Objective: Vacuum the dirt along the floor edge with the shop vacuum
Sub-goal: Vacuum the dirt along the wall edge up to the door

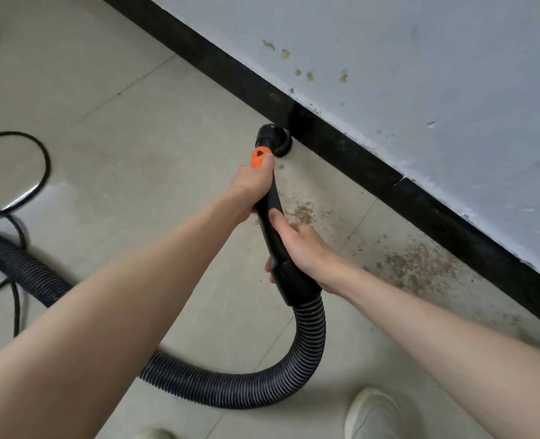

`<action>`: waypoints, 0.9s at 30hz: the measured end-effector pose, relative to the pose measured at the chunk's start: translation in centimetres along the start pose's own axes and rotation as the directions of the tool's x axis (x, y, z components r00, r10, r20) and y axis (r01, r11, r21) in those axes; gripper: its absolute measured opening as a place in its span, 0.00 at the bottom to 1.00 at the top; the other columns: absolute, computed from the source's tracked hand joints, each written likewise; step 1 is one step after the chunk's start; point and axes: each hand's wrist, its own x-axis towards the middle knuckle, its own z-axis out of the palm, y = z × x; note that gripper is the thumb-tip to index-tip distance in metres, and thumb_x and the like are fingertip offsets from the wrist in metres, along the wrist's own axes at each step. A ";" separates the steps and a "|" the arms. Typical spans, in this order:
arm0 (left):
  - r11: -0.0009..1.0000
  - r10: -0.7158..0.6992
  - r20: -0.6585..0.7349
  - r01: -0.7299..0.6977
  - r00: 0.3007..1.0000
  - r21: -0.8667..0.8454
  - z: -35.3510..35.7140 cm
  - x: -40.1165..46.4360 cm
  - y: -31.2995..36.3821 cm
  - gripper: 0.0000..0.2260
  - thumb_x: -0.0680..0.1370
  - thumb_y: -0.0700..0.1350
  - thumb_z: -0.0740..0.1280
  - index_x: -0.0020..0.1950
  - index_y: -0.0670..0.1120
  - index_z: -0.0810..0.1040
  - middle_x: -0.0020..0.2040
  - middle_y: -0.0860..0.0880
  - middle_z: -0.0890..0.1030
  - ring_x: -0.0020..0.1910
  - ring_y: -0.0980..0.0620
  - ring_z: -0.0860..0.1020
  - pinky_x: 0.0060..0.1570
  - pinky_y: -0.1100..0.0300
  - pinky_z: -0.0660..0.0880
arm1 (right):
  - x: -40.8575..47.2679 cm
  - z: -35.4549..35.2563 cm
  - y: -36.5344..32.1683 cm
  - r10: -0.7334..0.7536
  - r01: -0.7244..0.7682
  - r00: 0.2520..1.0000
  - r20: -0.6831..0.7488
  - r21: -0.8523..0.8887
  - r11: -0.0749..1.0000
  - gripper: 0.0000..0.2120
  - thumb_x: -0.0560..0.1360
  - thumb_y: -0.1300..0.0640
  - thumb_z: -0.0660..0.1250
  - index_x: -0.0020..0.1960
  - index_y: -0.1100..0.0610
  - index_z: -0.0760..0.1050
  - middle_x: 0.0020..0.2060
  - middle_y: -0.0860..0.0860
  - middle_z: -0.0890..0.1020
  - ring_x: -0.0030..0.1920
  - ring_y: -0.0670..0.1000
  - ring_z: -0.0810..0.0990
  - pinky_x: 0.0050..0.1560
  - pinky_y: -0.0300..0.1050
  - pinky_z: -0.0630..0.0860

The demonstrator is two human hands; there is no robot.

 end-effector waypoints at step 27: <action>0.979 -0.179 -0.205 0.153 0.962 -0.134 -3.7 -11.0 -10.7 0.17 0.80 0.56 0.53 0.53 0.43 0.69 0.38 0.47 0.71 0.35 0.51 0.73 0.30 0.58 0.71 | -7.4 5.7 6.3 -0.087 0.136 0.954 0.286 -0.157 0.978 0.26 0.80 0.38 0.53 0.43 0.61 0.72 0.39 0.65 0.83 0.31 0.58 0.80 0.40 0.48 0.80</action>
